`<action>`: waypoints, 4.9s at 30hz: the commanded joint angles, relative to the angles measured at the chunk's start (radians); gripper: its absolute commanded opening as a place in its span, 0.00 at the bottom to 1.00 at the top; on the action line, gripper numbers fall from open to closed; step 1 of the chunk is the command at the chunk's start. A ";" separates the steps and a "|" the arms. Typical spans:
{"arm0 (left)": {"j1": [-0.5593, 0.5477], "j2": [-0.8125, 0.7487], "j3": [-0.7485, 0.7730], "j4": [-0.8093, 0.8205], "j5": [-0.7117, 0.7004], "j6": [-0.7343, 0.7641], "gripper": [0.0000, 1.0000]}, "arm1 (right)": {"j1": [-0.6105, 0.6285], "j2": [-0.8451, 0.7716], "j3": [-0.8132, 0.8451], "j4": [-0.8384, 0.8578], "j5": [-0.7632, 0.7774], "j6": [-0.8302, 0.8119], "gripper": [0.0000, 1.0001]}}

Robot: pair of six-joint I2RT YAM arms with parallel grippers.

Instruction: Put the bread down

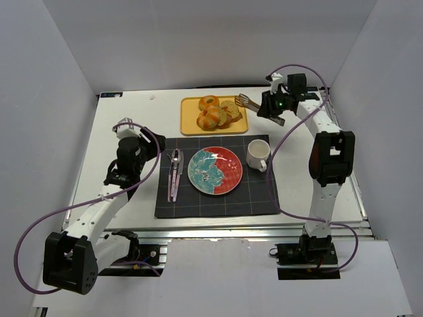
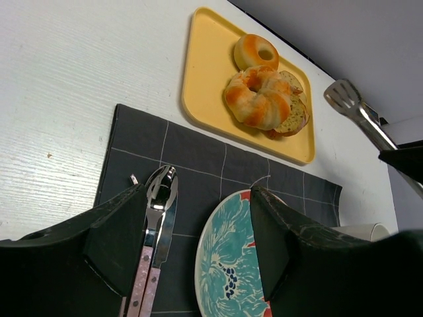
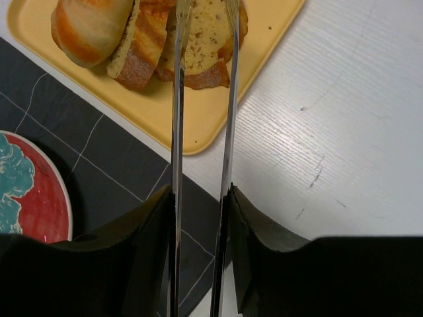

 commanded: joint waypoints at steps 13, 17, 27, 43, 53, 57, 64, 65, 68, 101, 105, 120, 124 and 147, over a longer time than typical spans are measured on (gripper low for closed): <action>0.004 0.000 0.048 -0.011 -0.024 -0.016 0.73 | 0.008 0.117 0.108 0.041 0.011 0.137 0.44; 0.004 0.009 0.054 -0.011 -0.024 -0.015 0.73 | 0.008 0.128 0.102 0.049 0.002 0.159 0.46; 0.004 0.017 0.054 -0.010 -0.024 -0.013 0.73 | 0.014 0.148 0.096 0.058 0.007 0.185 0.48; 0.004 0.009 0.054 -0.008 -0.033 -0.015 0.73 | 0.017 0.156 0.076 0.069 -0.035 0.228 0.24; 0.004 0.003 0.066 -0.011 -0.033 -0.013 0.73 | -0.007 0.073 0.114 0.101 -0.127 0.297 0.02; 0.004 -0.005 0.062 -0.004 -0.031 -0.015 0.73 | -0.012 0.027 0.110 0.136 -0.162 0.331 0.01; 0.004 -0.017 0.059 -0.003 -0.031 -0.016 0.73 | -0.012 -0.005 0.098 0.172 -0.171 0.357 0.00; 0.004 -0.018 0.059 -0.005 -0.033 -0.015 0.73 | -0.012 -0.008 0.098 0.175 -0.173 0.358 0.00; 0.004 -0.023 0.057 -0.005 -0.034 -0.015 0.73 | -0.012 -0.024 0.096 0.181 -0.177 0.360 0.00; 0.006 -0.069 0.019 0.030 -0.024 0.004 0.74 | 0.204 -0.637 -0.633 -0.201 -0.198 -0.057 0.01; 0.006 -0.089 0.000 0.032 -0.022 -0.003 0.74 | 0.224 -0.640 -0.654 -0.187 -0.161 -0.048 0.09; 0.006 -0.100 -0.013 0.047 -0.017 -0.012 0.74 | 0.247 -0.630 -0.625 -0.167 -0.124 -0.044 0.42; 0.004 -0.094 -0.009 0.049 -0.014 -0.012 0.74 | 0.247 -0.633 -0.617 -0.164 -0.125 -0.044 0.43; 0.006 -0.031 0.023 0.105 0.061 -0.009 0.69 | -0.188 -0.688 -0.747 0.305 0.342 0.096 0.00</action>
